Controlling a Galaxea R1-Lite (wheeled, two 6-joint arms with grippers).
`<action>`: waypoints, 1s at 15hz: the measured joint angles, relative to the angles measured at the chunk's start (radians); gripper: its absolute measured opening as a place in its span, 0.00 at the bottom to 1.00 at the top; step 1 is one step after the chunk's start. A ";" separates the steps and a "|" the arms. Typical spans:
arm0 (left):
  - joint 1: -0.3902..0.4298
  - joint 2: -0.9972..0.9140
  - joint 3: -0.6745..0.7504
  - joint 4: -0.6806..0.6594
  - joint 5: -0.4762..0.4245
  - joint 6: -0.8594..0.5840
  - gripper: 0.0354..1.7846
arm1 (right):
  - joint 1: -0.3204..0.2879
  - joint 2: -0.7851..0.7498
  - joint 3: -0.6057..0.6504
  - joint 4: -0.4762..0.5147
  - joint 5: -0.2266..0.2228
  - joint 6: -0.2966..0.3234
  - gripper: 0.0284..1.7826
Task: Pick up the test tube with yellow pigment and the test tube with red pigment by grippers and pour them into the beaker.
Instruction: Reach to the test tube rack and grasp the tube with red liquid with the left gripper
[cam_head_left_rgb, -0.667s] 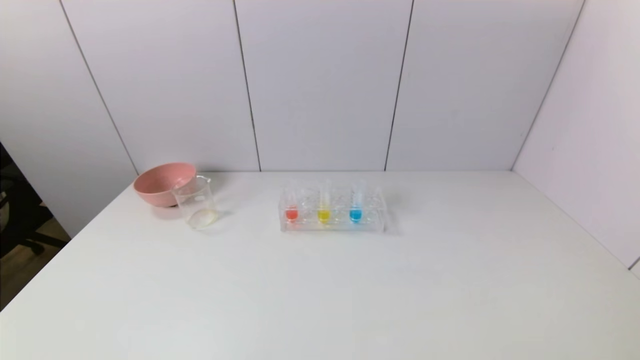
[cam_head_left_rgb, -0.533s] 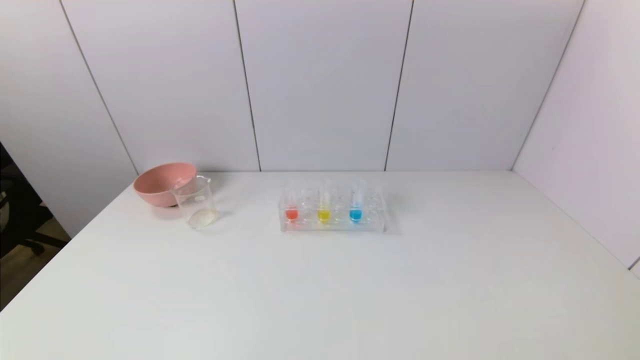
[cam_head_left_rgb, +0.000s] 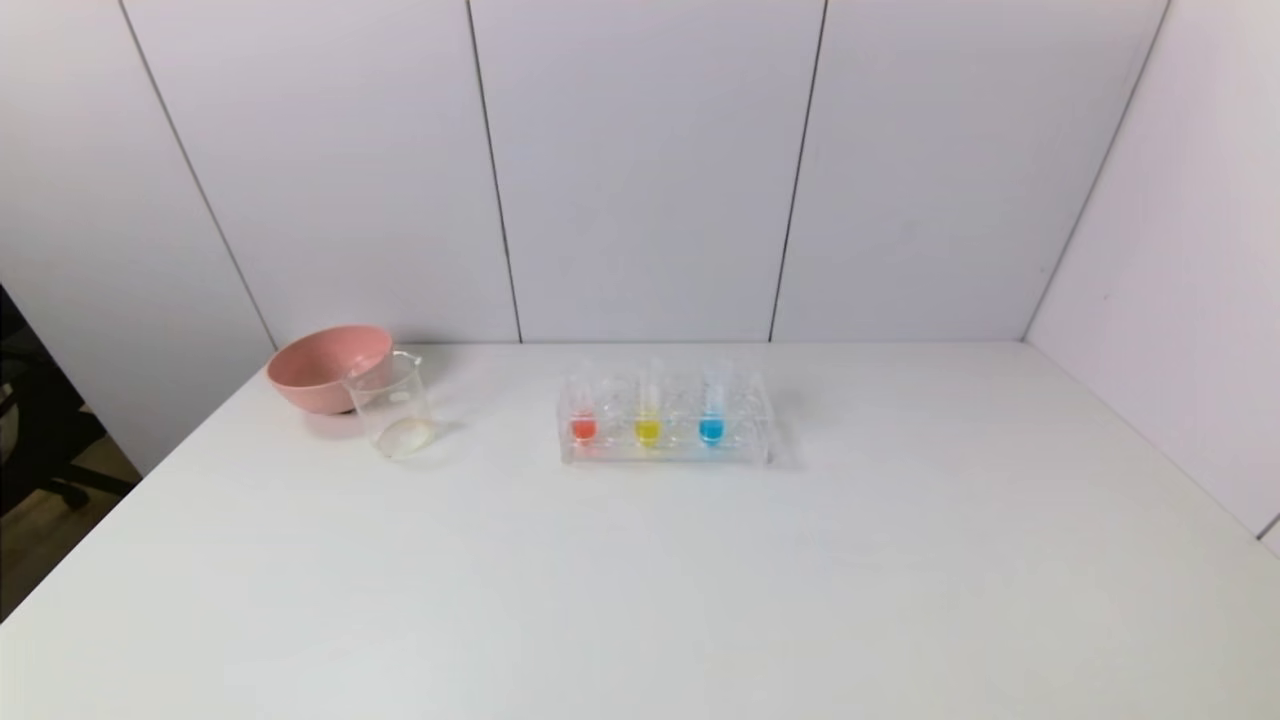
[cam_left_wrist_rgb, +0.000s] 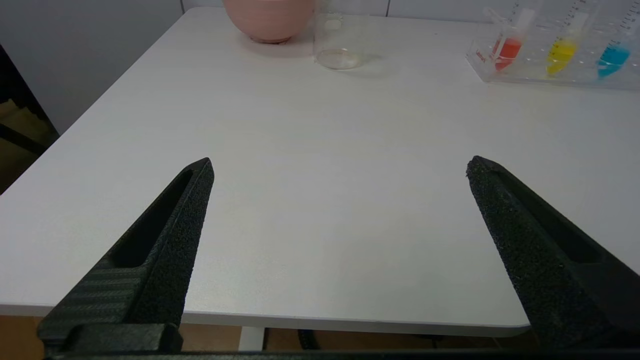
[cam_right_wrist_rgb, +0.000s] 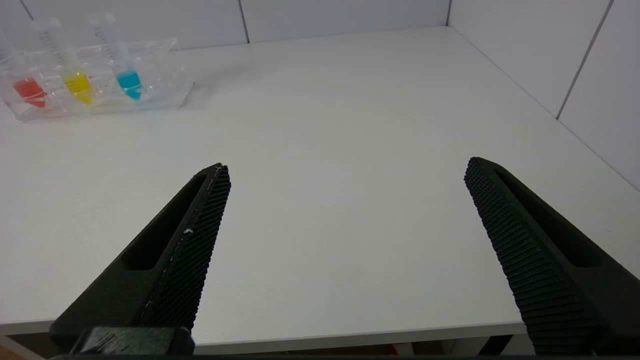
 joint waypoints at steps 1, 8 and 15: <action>0.000 0.000 0.000 0.000 0.000 0.001 0.99 | 0.000 0.000 0.000 0.000 0.000 0.000 0.96; 0.000 0.000 0.000 0.000 0.001 0.007 0.99 | 0.000 0.000 0.000 0.000 0.000 0.000 0.96; 0.000 0.000 -0.001 -0.001 0.005 0.014 0.99 | 0.000 0.000 0.000 0.000 0.000 0.000 0.96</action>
